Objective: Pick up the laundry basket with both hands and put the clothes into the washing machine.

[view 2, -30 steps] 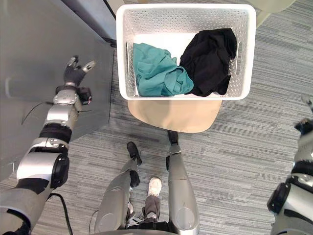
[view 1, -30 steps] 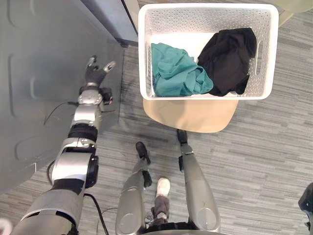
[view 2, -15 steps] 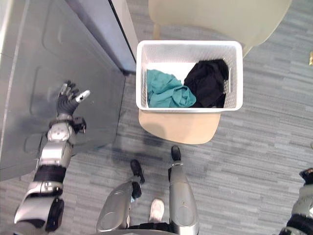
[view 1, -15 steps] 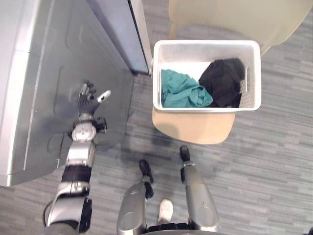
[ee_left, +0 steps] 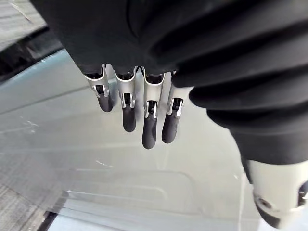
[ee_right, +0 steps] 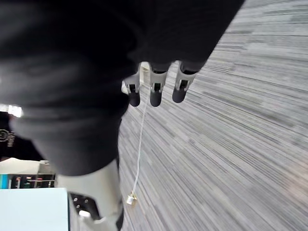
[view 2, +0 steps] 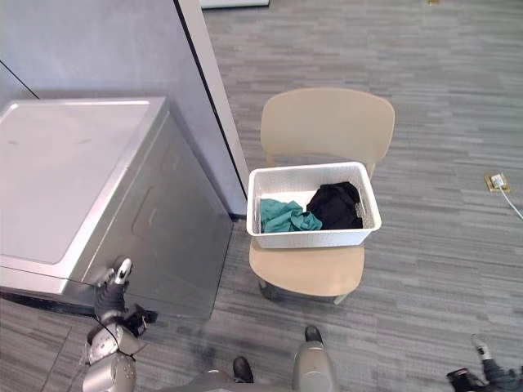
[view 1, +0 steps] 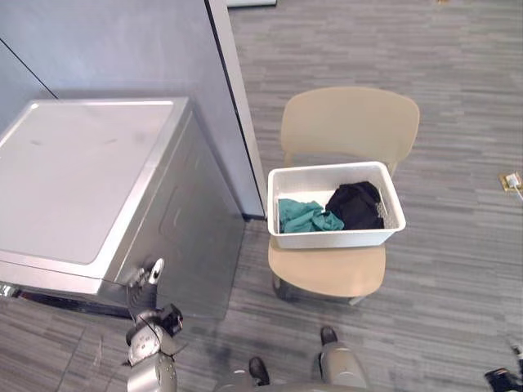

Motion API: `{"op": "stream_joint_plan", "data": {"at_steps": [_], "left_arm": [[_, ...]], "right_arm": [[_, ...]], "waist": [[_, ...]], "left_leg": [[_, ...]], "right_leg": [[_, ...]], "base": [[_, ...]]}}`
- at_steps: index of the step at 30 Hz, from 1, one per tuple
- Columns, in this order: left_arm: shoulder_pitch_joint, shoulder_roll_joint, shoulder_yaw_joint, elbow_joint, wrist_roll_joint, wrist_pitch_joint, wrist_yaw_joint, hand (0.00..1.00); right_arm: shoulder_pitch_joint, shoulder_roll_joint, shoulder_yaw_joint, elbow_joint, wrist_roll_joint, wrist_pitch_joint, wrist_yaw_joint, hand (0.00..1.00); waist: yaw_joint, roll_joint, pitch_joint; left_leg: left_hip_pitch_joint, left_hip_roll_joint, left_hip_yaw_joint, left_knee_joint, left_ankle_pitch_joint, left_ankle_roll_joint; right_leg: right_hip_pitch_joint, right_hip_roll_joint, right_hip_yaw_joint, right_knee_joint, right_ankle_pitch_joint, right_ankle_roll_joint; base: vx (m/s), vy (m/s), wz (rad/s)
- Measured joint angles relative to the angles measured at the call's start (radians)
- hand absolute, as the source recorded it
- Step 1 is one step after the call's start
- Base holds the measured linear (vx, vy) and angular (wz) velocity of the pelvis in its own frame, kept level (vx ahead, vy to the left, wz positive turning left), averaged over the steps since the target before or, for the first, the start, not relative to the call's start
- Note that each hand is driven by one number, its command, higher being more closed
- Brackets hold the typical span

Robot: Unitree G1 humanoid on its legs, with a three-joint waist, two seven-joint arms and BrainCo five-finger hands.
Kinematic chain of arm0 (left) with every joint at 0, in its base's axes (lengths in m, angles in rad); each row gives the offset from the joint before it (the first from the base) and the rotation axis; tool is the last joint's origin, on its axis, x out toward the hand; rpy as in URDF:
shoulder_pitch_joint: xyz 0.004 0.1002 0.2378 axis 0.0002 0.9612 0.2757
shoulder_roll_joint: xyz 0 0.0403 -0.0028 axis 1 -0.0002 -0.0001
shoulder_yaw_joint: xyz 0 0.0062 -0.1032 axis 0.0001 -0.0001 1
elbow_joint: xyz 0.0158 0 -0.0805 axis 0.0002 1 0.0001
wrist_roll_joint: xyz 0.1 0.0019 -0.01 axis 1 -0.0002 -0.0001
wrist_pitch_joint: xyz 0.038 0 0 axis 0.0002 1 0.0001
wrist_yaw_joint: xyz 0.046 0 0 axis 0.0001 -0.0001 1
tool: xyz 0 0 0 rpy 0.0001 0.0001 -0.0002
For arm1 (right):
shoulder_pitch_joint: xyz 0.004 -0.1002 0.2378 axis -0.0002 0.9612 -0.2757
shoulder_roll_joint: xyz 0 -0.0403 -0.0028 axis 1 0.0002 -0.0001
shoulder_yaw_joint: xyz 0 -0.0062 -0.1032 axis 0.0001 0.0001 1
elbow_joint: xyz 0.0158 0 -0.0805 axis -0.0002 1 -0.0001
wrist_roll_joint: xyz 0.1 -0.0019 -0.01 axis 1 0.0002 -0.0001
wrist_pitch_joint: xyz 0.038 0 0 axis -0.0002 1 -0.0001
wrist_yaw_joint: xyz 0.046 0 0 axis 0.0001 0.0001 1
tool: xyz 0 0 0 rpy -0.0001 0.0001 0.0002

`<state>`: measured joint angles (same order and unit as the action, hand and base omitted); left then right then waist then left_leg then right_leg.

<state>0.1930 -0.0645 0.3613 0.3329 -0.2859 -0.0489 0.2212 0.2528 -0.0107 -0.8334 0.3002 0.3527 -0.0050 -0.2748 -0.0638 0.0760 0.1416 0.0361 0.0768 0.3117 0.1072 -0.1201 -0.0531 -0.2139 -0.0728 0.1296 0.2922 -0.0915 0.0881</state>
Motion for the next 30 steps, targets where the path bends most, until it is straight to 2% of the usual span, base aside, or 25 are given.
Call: {"op": "stream_joint_plan", "data": {"at_steps": [2, 4, 6, 9, 11, 12, 18, 23, 26, 28, 30], "left_arm": [[-0.011, -0.007, 0.01, 0.17, -0.003, 0.017, -0.007, 0.0], [-0.031, -0.013, 0.073, 0.398, -0.004, 0.044, -0.028, 0.0], [-0.041, -0.019, 0.141, 0.536, -0.004, 0.053, -0.039, 0.0], [-0.039, -0.03, 0.252, 0.68, 0.015, 0.087, -0.049, 0.0], [-0.036, -0.033, 0.281, 0.7, 0.026, 0.094, -0.058, 0.0], [-0.056, -0.004, 0.229, 0.742, 0.066, 0.093, -0.111, 0.0], [-0.056, -0.003, 0.227, 0.742, 0.077, 0.093, -0.111, 0.0], [-0.057, 0.01, 0.207, 0.739, 0.165, 0.094, -0.113, 0.0], [-0.057, 0.038, 0.144, 0.737, 0.221, 0.095, -0.115, 0.0], [-0.059, 0.055, 0.098, 0.73, 0.251, 0.094, -0.114, 0.0], [-0.076, 0.065, 0.039, 0.693, 0.282, 0.093, -0.111, 0.0]], "right_arm": [[-0.004, 0.017, 0.061, 0.048, 0.0, 0.006, 0.025, 0.0], [-0.026, 0.039, 0.107, 0.173, 0.039, 0.009, 0.061, 0.0], [-0.045, 0.059, 0.106, 0.29, 0.078, 0.009, 0.083, 0.0], [-0.078, 0.07, 0.09, 0.496, 0.152, 0.014, 0.118, 0.0], [-0.082, 0.073, 0.062, 0.583, 0.15, 0.026, 0.141, 0.0], [-0.178, 0.004, -0.035, 0.854, -0.002, 0.073, 0.193, 0.0], [-0.176, 0.004, -0.044, 0.855, -0.002, 0.073, 0.194, 0.0], [-0.163, 0.001, -0.075, 0.862, -0.001, 0.074, 0.213, 0.0], [-0.168, -0.005, -0.066, 0.862, 0.004, 0.074, 0.218, 0.0], [-0.179, -0.013, 0.001, 0.852, 0.012, 0.073, 0.221, 0.0], [-0.183, -0.016, 0.141, 0.803, 0.011, 0.07, 0.221, 0.0]], "waist": [[0.002, -0.004, -0.013], [0.012, -0.01, -0.039], [0.026, -0.015, -0.052], [0.027, -0.01, -0.061], [0.029, -0.006, -0.066], [0.028, -0.015, -0.082], [0.027, -0.014, -0.083], [0.027, -0.021, -0.079], [0.03, -0.029, -0.075], [0.04, -0.037, -0.067], [0.051, -0.05, -0.049]], "left_leg": [[0.008, 0.006, 0.004, 0.001, -0.004, 0.0], [0.012, 0.015, 0.009, -0.002, -0.006, -0.004], [0.015, 0.023, 0.018, -0.005, -0.01, -0.009], [0.037, 0.027, 0.019, -0.032, -0.007, -0.014], [0.047, 0.027, 0.019, -0.043, -0.006, -0.015], [0.074, 0.011, -0.108, -0.081, 0.004, -0.015], [0.075, 0.011, -0.115, -0.081, 0.004, -0.015], [0.108, 0.014, -0.135, -0.08, 0.004, -0.015], [0.114, 0.014, -0.152, -0.068, 0.004, -0.016], [0.091, 0.015, -0.167, -0.051, 0.004, -0.016], [0.01, 0.007, -0.218, 0.009, 0.002, -0.016]], "right_leg": [[0.009, 0.002, 0.002, -0.006, 0.001, 0.001], [0.02, 0.009, 0.004, -0.031, 0.014, -0.001], [0.024, 0.018, 0.01, -0.058, 0.028, -0.003], [0.061, 0.023, 0.009, -0.119, 0.054, -0.003], [0.083, 0.025, 0.01, -0.151, 0.067, -0.002], [0.144, 0.03, 0.006, -0.26, 0.11, -0.006], [0.152, 0.029, -0.001, -0.263, 0.11, -0.006], [0.211, 0.027, -0.023, -0.282, 0.114, -0.007], [0.232, 0.022, -0.04, -0.277, 0.114, -0.008], [0.215, 0.019, -0.052, -0.245, 0.102, -0.008], [0.141, -0.001, -0.105, -0.134, 0.047, -0.018]], "base": [[-0.01, -0.01, -0.04], [-0.02, 0.0, -0.08], [0.0, 0.001, -0.12], [0.03, 0.015, -0.05], [0.02, 0.012, -0.01], [0.0, 0.0, 0.0], [0.0, 0.0, 0.03], [0.0, -0.004, 0.12], [-0.05, -0.008, 0.16], [-0.11, -0.014, 0.25], [-0.16, -0.048, 0.69]]}}
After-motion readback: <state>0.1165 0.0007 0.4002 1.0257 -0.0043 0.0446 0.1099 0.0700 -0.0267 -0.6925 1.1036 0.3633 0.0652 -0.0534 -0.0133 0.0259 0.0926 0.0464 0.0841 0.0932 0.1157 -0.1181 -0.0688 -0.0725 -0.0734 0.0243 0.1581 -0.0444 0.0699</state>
